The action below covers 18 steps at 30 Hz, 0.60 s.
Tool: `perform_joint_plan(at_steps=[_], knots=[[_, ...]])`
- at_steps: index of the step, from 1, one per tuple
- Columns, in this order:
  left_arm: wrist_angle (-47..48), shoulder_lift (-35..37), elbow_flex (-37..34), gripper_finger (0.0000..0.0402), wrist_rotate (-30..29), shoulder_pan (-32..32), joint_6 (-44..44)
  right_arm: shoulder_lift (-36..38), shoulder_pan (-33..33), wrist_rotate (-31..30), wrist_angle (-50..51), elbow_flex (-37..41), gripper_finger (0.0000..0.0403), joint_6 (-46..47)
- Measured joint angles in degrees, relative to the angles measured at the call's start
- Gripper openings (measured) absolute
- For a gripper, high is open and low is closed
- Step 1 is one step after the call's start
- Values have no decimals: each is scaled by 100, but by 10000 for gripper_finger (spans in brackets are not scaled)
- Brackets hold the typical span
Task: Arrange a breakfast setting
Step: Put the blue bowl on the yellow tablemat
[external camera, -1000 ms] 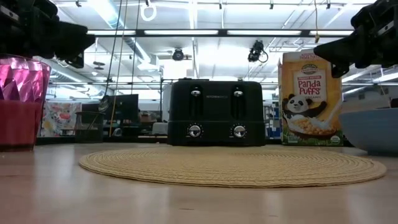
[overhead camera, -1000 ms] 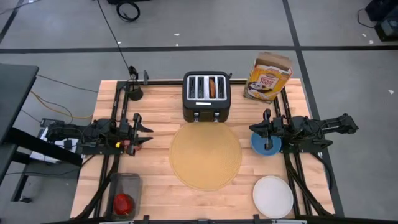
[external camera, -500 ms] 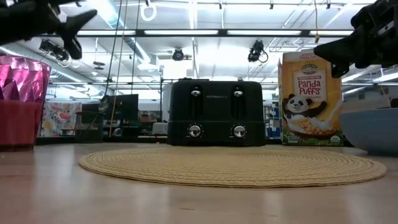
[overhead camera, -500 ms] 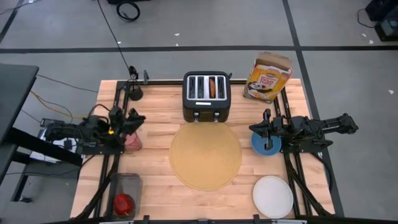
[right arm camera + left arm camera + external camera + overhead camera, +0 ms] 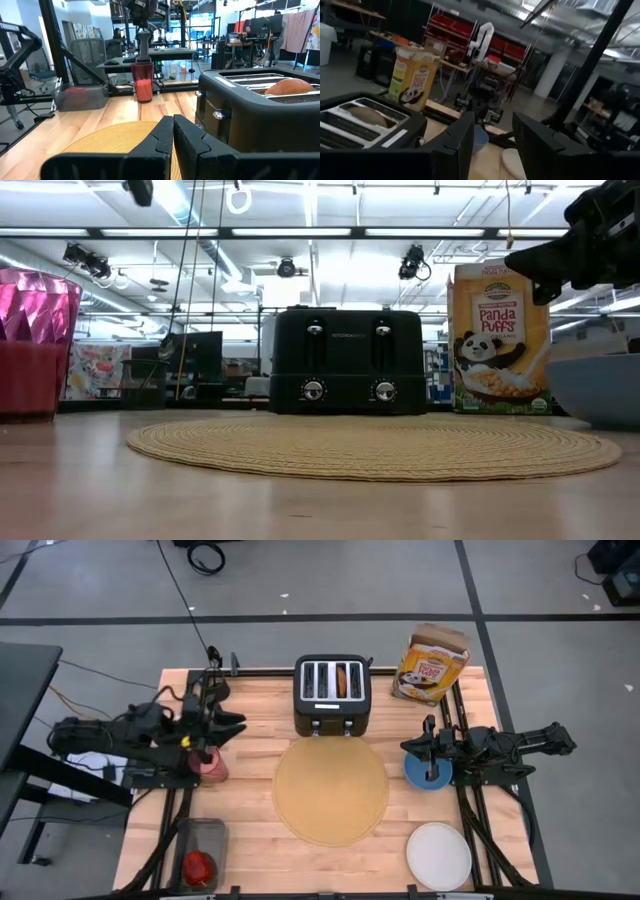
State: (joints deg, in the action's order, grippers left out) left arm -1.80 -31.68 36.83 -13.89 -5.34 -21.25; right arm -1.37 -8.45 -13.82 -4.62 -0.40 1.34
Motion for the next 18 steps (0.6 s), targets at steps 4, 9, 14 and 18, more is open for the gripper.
perform_joint_plan(at_steps=[4,9,14,18], knots=[[-18,-746,426,142,-8,2,269,-2,0,-125,-201,2,23,10],[-420,-1633,702,142,-57,2,242,0,0,-136,-790,2,23,15],[-1331,-2326,753,142,-59,-15,78,0,0,-138,-1023,2,23,10],[-2633,-2634,755,142,-57,-15,-354,4,15,-243,-1717,0,23,55]])
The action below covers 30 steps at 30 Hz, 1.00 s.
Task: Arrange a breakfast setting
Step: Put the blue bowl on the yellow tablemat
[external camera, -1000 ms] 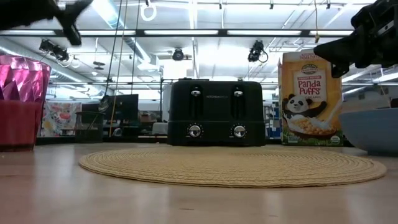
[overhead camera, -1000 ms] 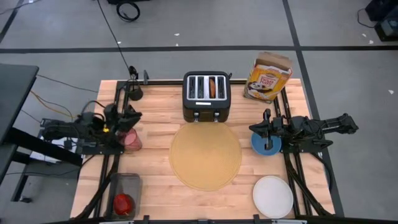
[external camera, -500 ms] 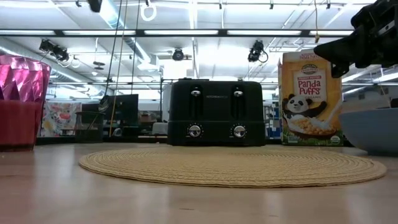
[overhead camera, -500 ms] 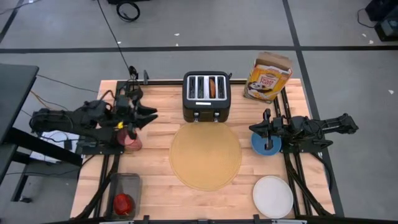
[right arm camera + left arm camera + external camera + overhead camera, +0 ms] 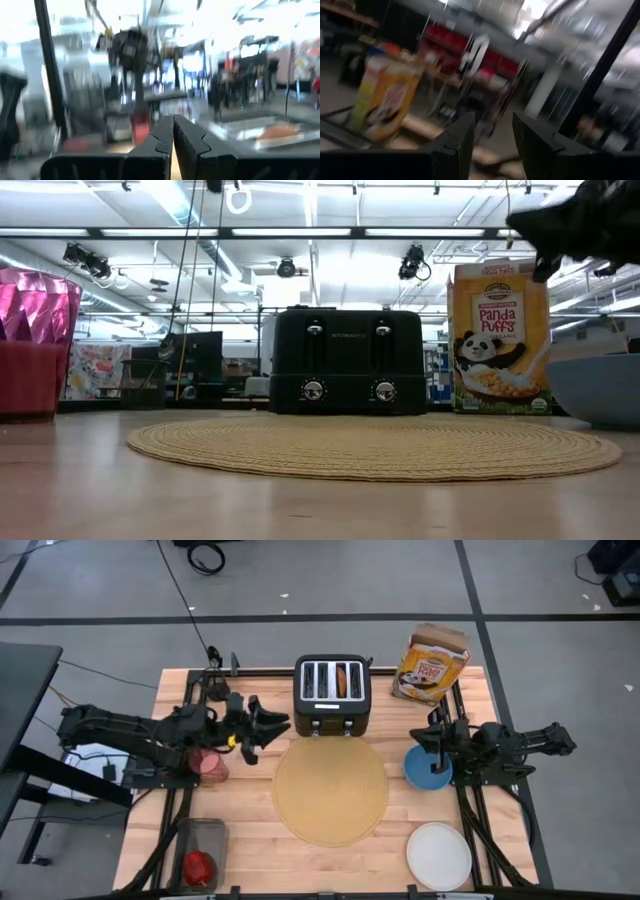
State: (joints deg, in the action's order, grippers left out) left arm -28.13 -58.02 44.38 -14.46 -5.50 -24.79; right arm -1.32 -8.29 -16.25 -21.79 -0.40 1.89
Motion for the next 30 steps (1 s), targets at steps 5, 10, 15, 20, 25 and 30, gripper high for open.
perform_joint_plan(at_steps=[5,10,15,20,25,30], knots=[[-718,-78,2,142,4,-52,36,-40,72,-493,-936,-2,23,605],[-745,-34,2,142,-12,-112,56,-293,94,-619,-686,-668,20,1880],[-537,-32,4,142,-65,-212,640,-1559,-200,-360,1971,-2364,13,2232],[577,273,11,142,-80,-293,702,-3245,-583,-280,3619,-3853,12,3202],[1554,552,7,142,-72,-513,592,-4867,-1055,-244,5559,-5318,12,4469],[1750,568,7,142,-74,-793,640,-6175,-1451,-199,7566,-6406,13,6091]])
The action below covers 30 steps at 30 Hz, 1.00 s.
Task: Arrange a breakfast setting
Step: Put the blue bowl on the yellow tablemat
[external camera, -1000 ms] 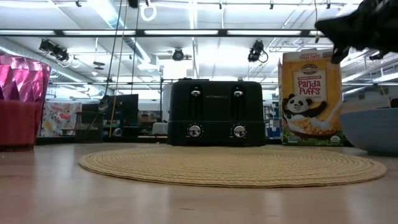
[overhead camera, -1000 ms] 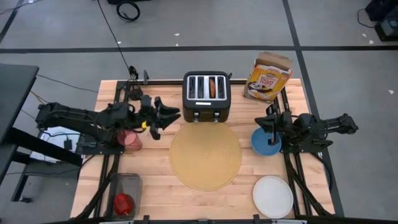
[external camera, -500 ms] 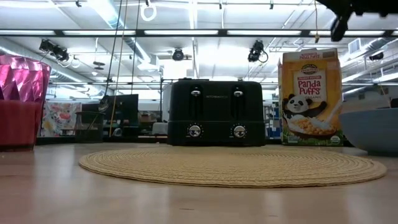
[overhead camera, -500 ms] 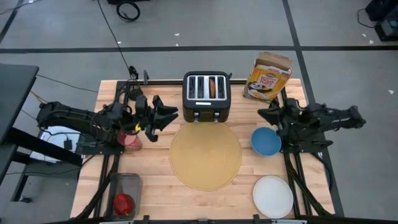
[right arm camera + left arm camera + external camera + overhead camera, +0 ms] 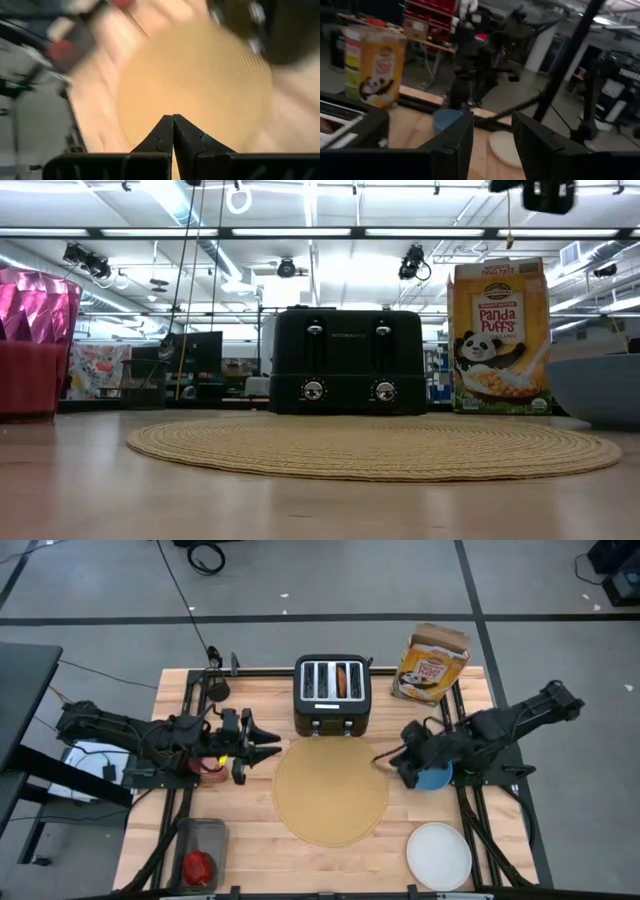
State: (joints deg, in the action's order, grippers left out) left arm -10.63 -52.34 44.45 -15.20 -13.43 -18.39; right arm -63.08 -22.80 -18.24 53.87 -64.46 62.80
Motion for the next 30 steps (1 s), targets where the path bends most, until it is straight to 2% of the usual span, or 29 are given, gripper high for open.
perform_joint_plan(at_steps=[3,7,10,13,20,30], knots=[[30,-10,0,142,11,-114,4,-546,-30,361,699,-91,31,959],[33,-15,0,142,-3,-197,20,-1119,40,892,918,49,88,1424],[50,-15,0,142,9,-199,21,-1534,131,912,1315,105,132,1881],[55,-15,0,142,3,-197,23,-1912,335,947,1760,196,155,1959],[50,-15,0,142,7,-199,-49,-2318,1062,1615,1418,780,149,1426],[43,-15,-2,142,9,-523,-209,-2307,1378,2059,608,1343,115,1289]])
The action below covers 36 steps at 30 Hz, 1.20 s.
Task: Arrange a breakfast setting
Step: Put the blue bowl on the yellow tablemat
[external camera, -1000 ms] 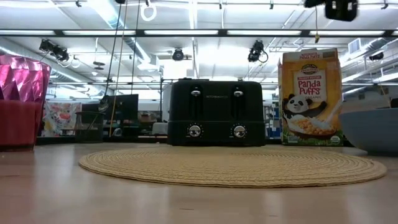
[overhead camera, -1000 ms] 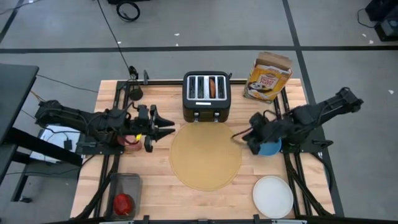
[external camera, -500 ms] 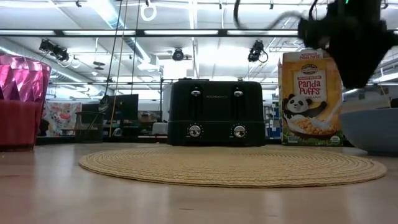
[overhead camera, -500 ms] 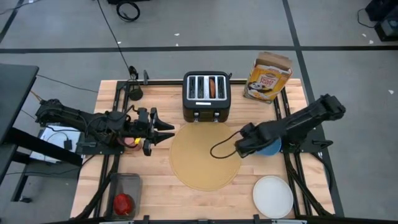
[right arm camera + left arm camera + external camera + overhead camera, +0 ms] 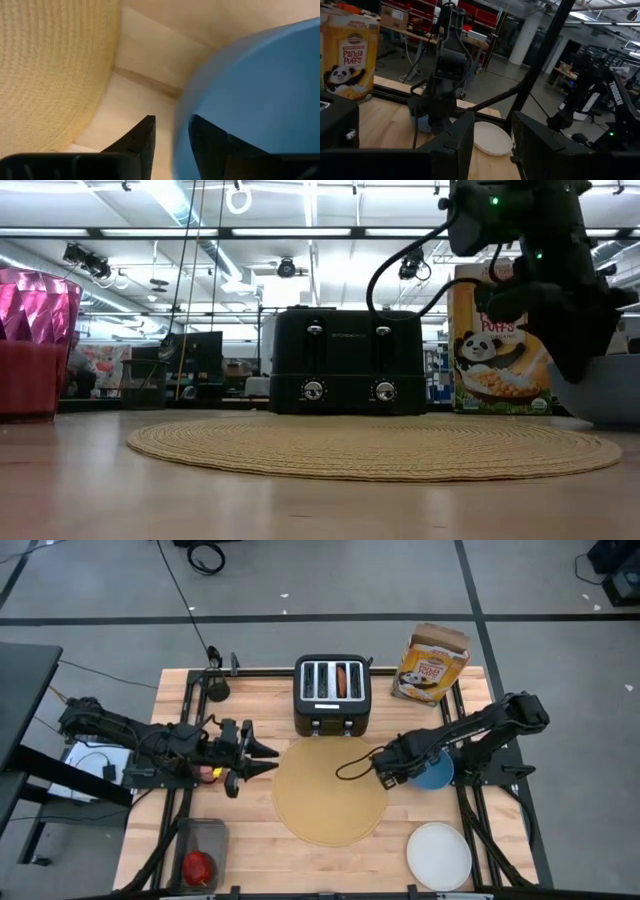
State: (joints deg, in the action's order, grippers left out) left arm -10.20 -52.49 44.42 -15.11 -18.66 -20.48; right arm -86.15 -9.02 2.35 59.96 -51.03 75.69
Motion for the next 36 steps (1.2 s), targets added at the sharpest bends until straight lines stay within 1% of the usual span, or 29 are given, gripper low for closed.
perform_joint_plan(at_steps=[4,8,9,11,13,14,15,17,19,21,23,25,26,32,36], knots=[[-12,0,0,142,-7,-140,-140,2,-103,-35,-141,27,79,210],[-17,0,0,142,0,-226,-143,3,-188,-57,-104,25,20,192],[-18,0,0,142,-4,-222,-143,22,-219,-57,-42,5,13,168],[-18,0,0,142,-7,-222,-184,51,-321,-79,206,-202,13,165],[-21,0,0,142,-9,-222,-269,96,-486,-221,646,-623,14,99],[-20,0,0,142,-9,-221,-282,107,-587,-346,873,-892,12,-80],[-20,0,0,142,-9,-221,-283,107,-681,-479,997,-1189,9,-404],[-20,0,0,142,-9,-217,-283,103,-862,-673,883,-1768,9,-1493],[-24,0,0,142,-7,-177,-240,105,-1047,-743,515,-2149,9,-3007],[-28,0,0,142,-10,-104,-152,103,-1239,-730,-27,-2339,9,-4866],[-54,0,0,142,-15,-5,-137,101,-1405,-730,-464,-2377,9,-6581],[-94,0,0,142,-15,89,-139,7,-1476,-726,-858,-2333,9,-7945],[-110,0,0,142,-15,124,-139,-84,-1475,-726,-1033,-2295,9,-8389],[-212,0,-4,142,-15,217,-137,-973,-1183,-812,-1759,-2257,9,-10230],[-227,0,-4,142,-15,215,-141,-1473,-996,-853,-1917,-2257,9,-11074]])
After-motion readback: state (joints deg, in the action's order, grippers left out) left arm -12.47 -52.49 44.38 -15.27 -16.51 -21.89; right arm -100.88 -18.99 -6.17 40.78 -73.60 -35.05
